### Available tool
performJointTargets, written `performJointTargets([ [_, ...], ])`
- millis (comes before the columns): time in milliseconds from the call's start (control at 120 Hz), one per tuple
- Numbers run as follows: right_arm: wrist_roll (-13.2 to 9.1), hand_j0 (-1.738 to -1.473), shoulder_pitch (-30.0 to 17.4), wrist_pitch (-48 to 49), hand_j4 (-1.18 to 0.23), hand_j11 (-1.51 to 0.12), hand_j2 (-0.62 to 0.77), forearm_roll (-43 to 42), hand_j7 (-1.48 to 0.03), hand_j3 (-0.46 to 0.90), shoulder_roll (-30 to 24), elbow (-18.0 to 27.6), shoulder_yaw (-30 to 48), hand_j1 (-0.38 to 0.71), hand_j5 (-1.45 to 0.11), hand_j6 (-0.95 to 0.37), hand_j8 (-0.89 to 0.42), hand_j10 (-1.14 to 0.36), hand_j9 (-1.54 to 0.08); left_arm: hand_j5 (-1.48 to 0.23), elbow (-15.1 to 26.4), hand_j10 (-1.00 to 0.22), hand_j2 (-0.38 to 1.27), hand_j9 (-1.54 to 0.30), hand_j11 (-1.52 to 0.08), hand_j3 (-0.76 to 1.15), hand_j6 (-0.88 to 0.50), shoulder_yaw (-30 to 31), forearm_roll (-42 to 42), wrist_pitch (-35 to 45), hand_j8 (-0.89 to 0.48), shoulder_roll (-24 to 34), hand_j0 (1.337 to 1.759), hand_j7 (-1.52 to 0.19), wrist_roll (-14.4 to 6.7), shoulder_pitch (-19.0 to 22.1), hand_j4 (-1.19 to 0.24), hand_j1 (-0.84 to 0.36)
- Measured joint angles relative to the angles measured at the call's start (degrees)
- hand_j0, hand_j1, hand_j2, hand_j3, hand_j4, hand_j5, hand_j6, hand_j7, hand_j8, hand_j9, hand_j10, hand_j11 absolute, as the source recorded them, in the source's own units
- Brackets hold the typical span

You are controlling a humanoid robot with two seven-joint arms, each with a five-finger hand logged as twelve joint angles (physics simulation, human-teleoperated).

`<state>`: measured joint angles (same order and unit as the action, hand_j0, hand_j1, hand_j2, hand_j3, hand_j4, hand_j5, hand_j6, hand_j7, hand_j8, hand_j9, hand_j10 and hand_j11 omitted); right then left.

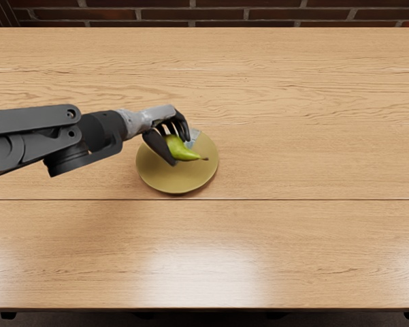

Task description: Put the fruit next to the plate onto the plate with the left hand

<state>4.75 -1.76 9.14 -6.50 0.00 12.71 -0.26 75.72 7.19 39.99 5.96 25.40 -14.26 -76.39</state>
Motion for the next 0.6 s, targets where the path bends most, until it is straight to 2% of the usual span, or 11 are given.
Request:
performJointTargets([
  [350, 0.00, -1.658, 0.00, 0.00, -0.02, -0.02, 0.00, 0.00, -0.02, 0.00, 0.00, -0.03, 0.00, -0.33, -0.02, -0.02, -0.02, -0.02, -0.02, -0.90, -0.02, -0.54, 0.18, -0.87, -0.88, 0.00, -0.50, 0.02, 0.05, 0.00, -0.42, -0.44, 1.653, -0.87, 0.25, 2.30, -0.63, -0.21],
  [417, 0.00, -1.658, 0.00, 0.00, -0.02, -0.02, 0.00, 0.00, -0.02, 0.00, 0.00, -0.02, 0.00, -0.33, -0.02, -0.02, -0.02, -0.02, -0.02, -0.78, -0.03, -0.50, 0.16, -0.76, -0.77, 0.00, -0.47, -0.01, 0.04, 0.11, -0.41, -0.53, 1.655, -0.76, 0.29, 2.30, -0.56, -0.18],
  [600, 0.01, -1.658, 0.00, 0.00, -0.02, -0.02, 0.00, 0.00, -0.02, 0.00, 0.00, -0.01, 0.00, -0.33, -0.02, -0.02, -0.02, -0.02, -0.02, -0.36, -0.04, -0.23, 0.07, -0.35, -0.35, 0.00, -0.22, -1.15, -0.20, -0.20, -0.20, -0.27, 1.657, -0.35, 0.28, 1.88, -0.26, 0.10],
])
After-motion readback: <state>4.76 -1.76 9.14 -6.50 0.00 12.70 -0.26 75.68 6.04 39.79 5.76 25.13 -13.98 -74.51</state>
